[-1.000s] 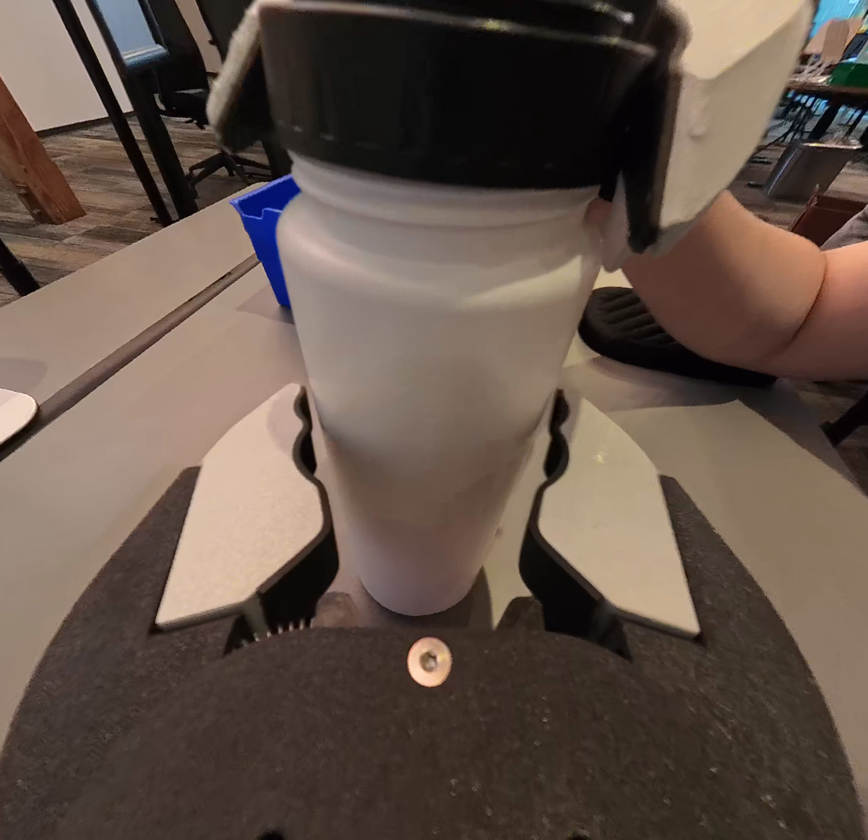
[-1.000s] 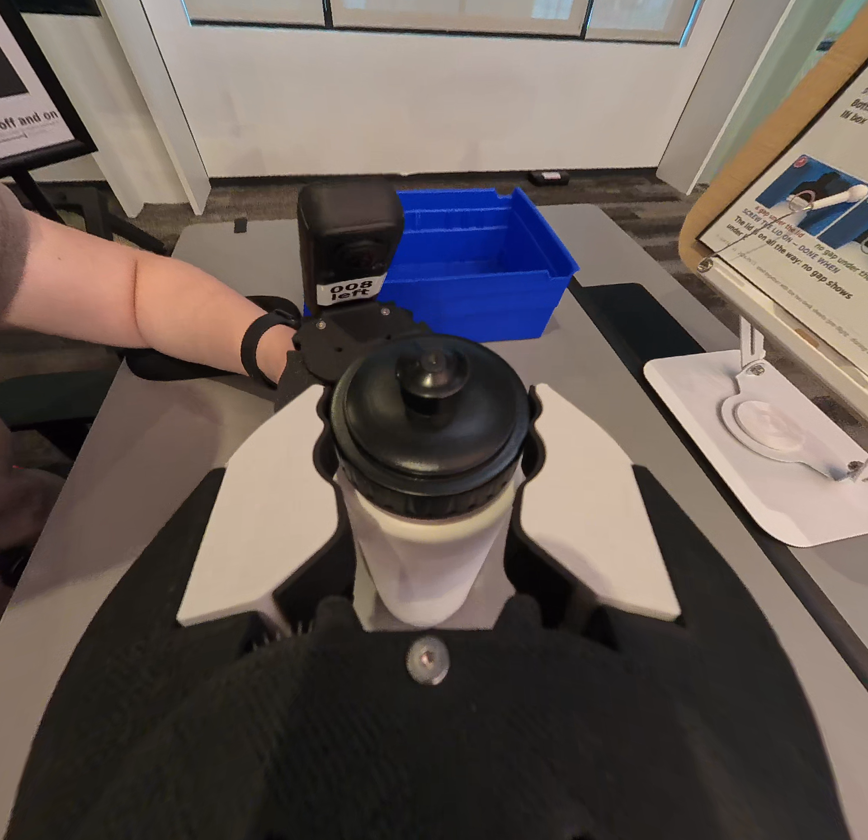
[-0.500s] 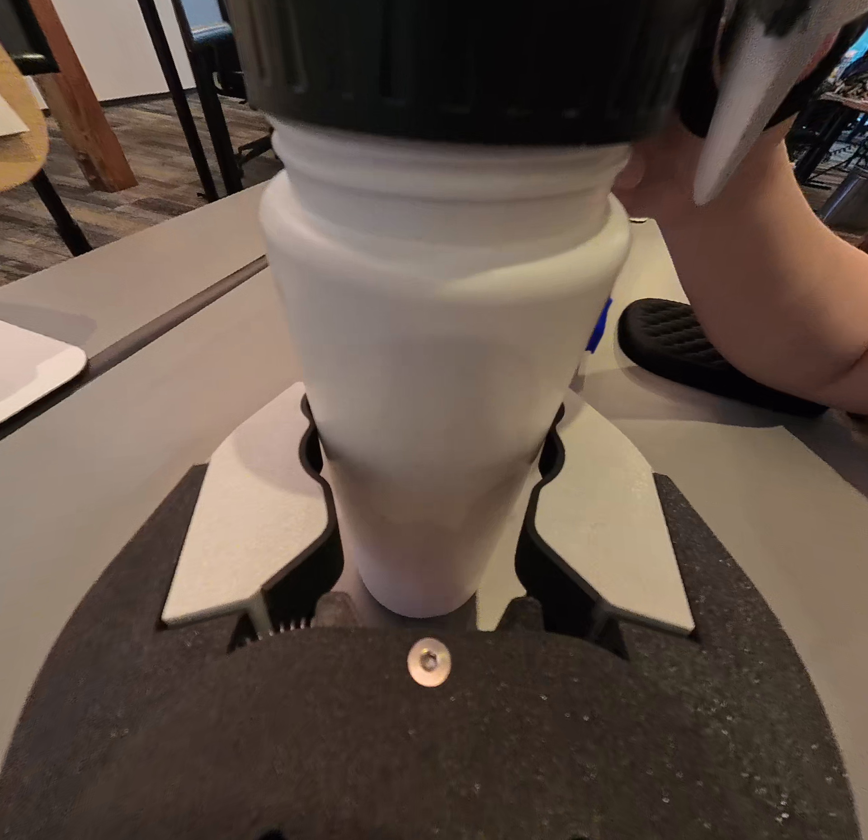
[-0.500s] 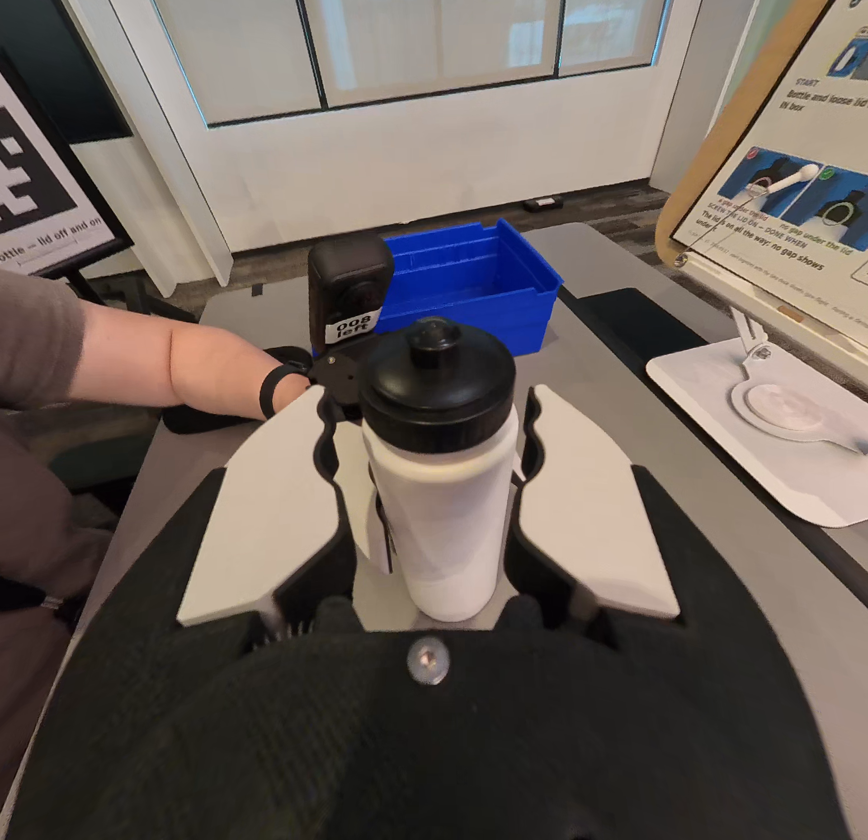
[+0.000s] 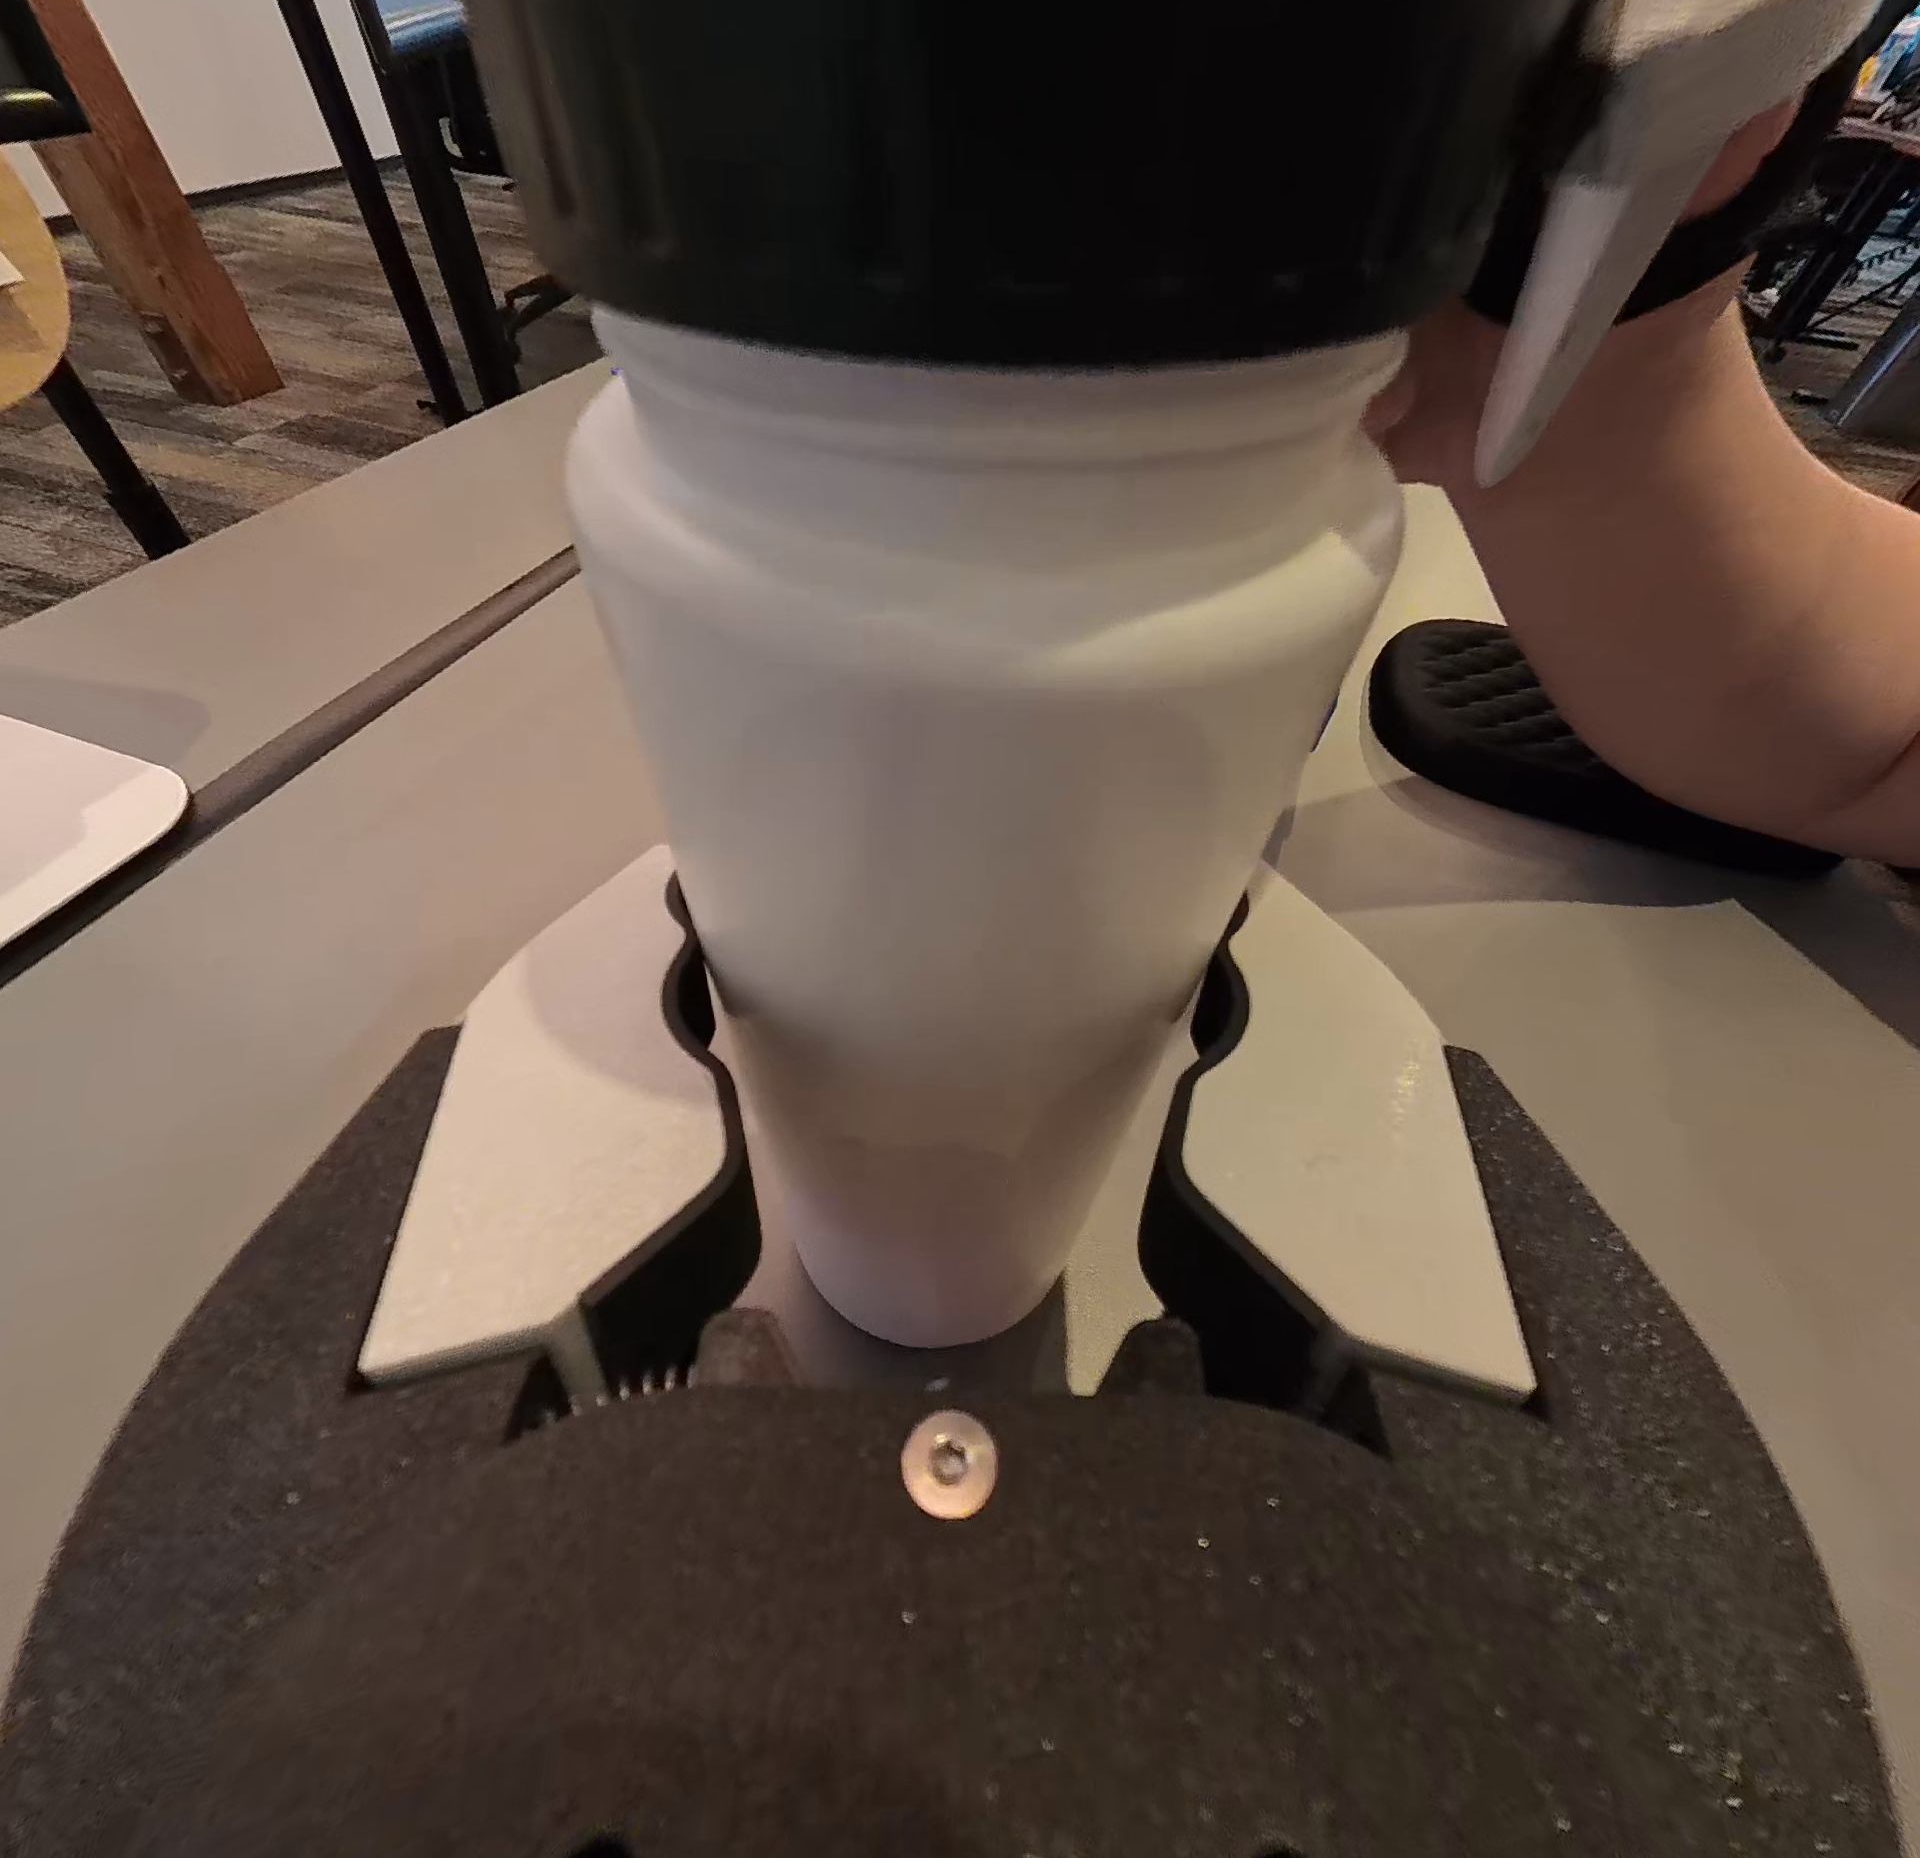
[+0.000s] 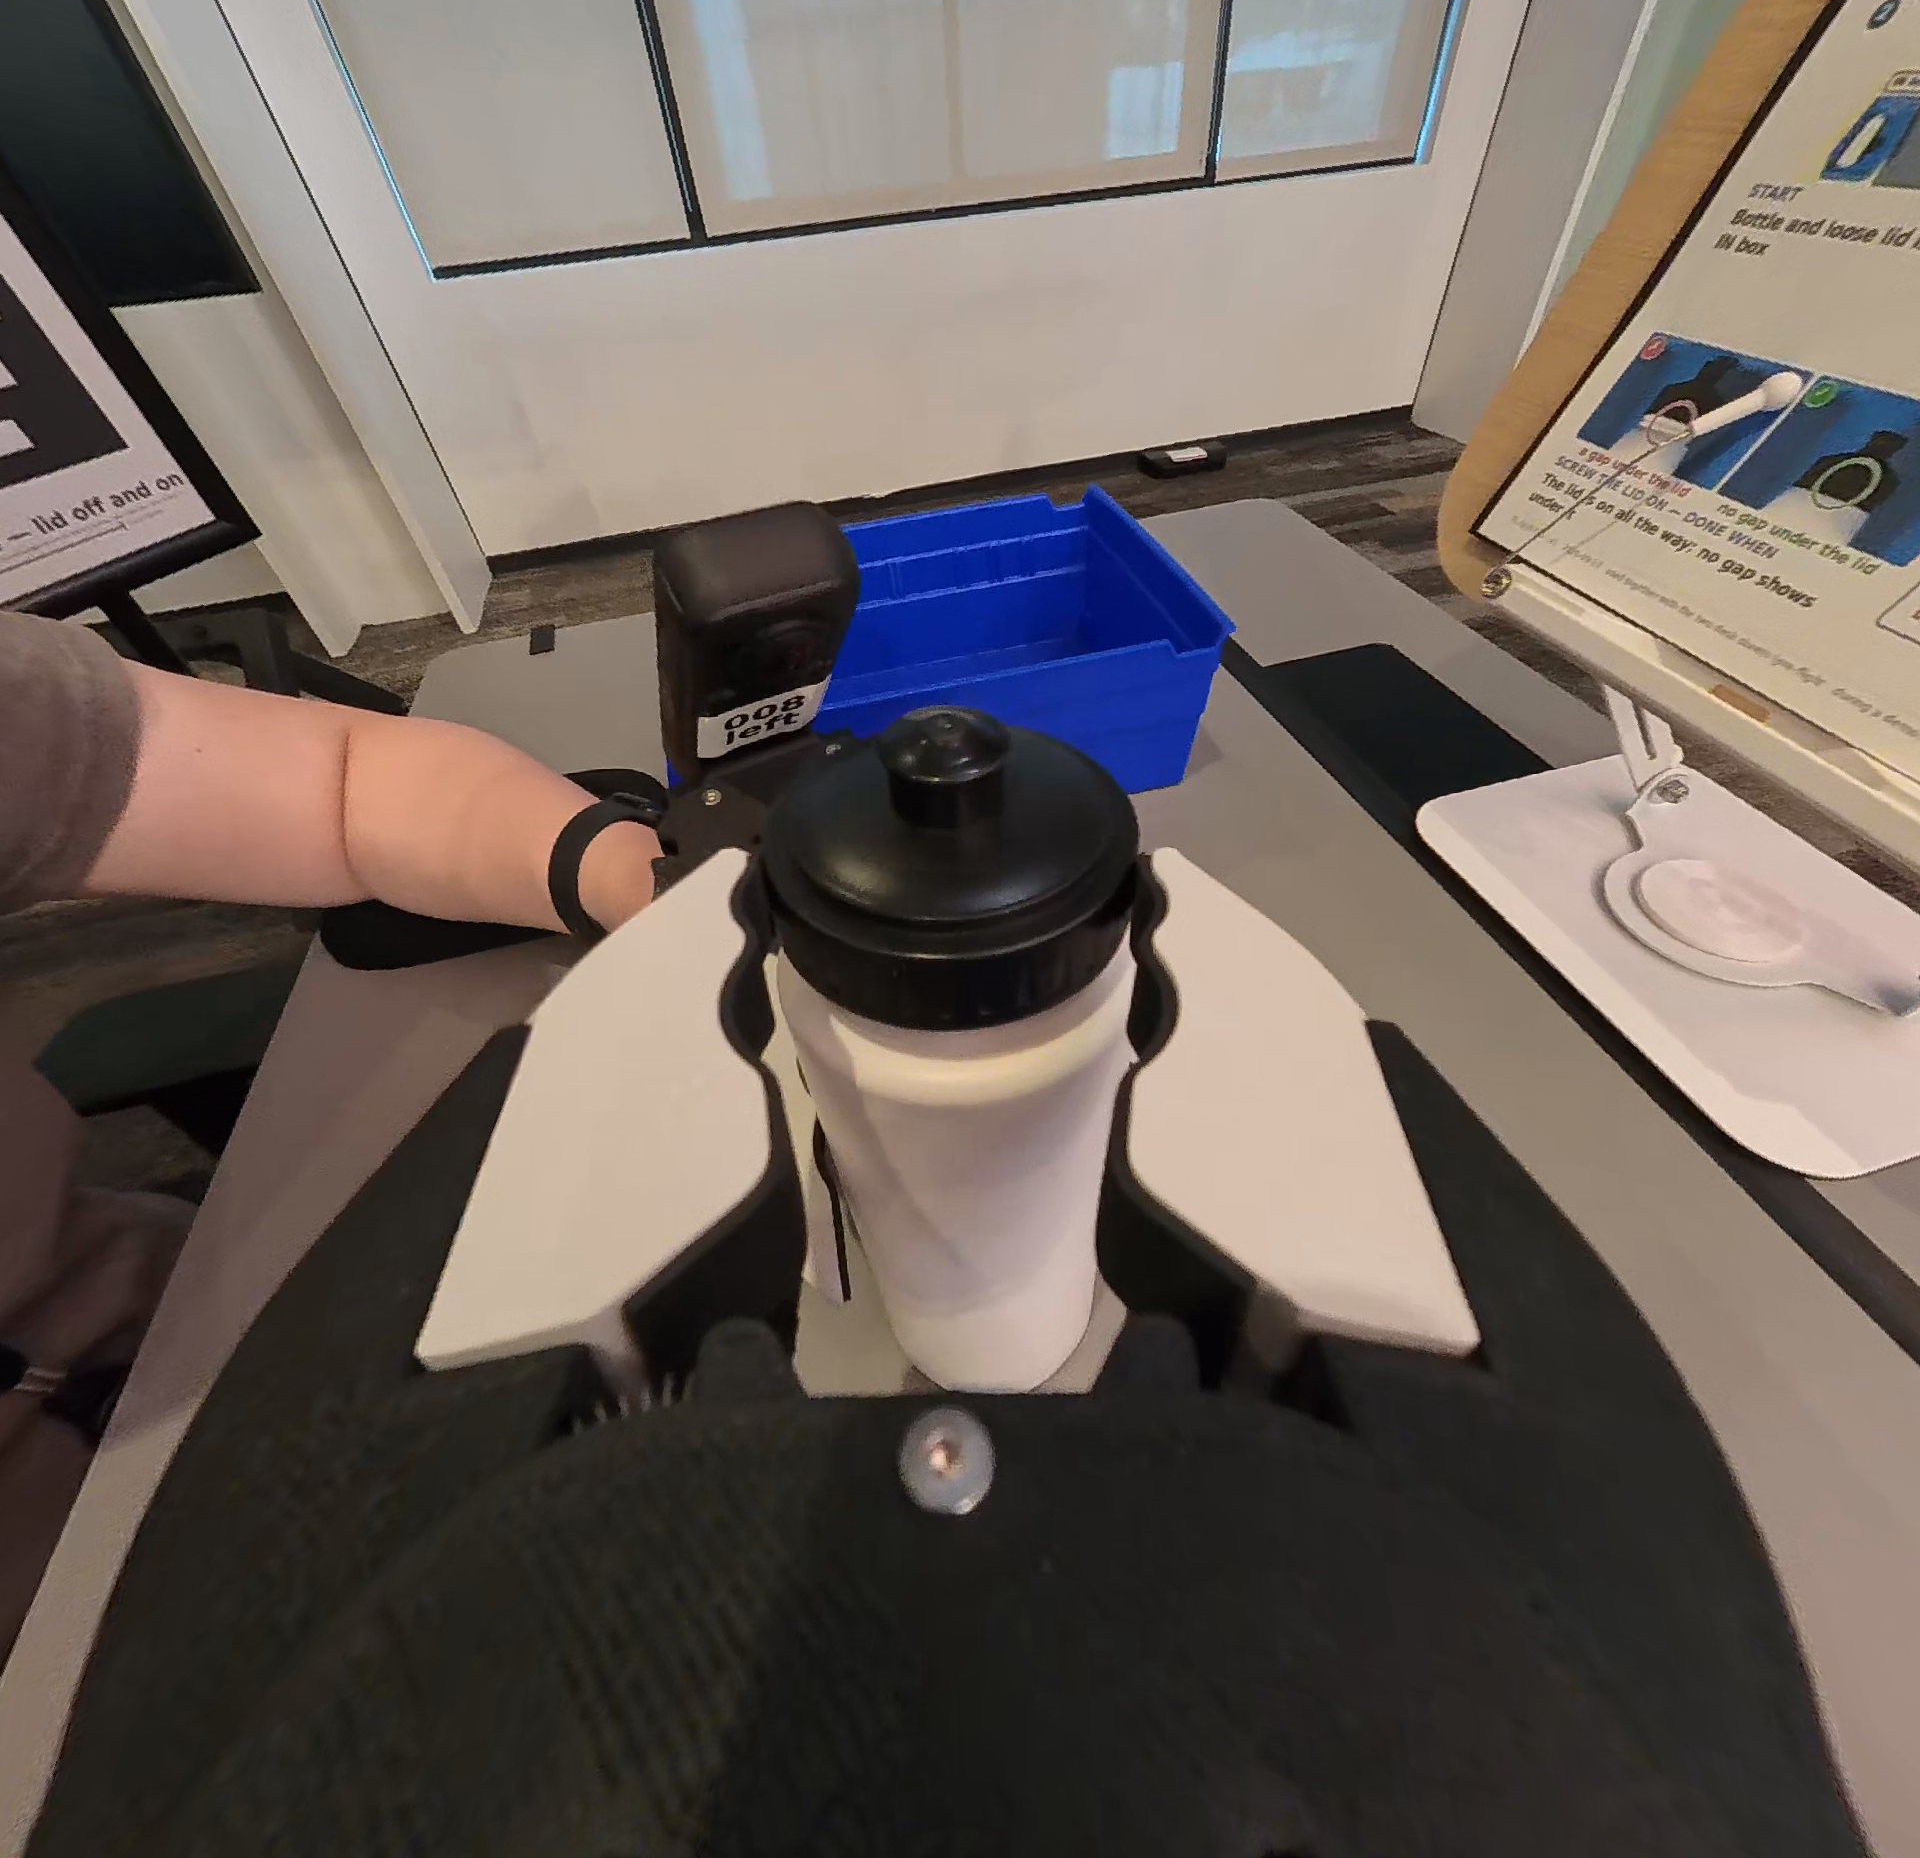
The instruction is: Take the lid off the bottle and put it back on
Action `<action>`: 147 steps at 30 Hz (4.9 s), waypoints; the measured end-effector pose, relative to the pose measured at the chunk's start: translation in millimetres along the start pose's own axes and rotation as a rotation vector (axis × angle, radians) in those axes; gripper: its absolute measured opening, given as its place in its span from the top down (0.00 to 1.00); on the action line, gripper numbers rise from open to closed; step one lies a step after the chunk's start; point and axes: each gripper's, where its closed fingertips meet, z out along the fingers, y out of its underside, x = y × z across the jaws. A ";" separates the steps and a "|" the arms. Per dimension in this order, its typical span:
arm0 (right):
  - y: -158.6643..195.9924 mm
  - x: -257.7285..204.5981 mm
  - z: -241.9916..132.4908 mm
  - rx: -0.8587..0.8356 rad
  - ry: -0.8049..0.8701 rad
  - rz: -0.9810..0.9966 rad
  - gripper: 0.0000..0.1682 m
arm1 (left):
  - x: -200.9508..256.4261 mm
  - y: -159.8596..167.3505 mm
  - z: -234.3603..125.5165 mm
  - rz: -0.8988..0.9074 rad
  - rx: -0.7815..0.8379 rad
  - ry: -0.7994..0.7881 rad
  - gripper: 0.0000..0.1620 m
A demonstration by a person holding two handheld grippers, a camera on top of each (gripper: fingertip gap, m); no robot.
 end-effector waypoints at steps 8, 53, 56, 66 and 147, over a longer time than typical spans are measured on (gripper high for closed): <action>2.2 -10.4 -1.4 -0.021 -0.053 -0.101 0.59 | 9.9 2.1 -2.5 0.005 -0.022 0.049 0.43; 7.0 -29.9 -6.0 -0.067 -0.100 -0.152 0.60 | 28.7 9.9 -12.1 0.040 -0.107 0.100 0.44; 9.3 -44.3 -13.4 -0.054 -0.244 -0.145 0.59 | 49.9 11.5 -13.4 0.074 -0.109 0.227 0.44; 4.8 -13.5 2.9 -0.075 0.069 -0.084 0.59 | 7.8 9.4 -12.6 -0.005 -0.120 -0.118 0.44; 2.3 -10.9 8.9 -0.073 0.140 -0.036 0.59 | -1.8 15.9 -21.1 0.013 -0.252 -0.184 0.46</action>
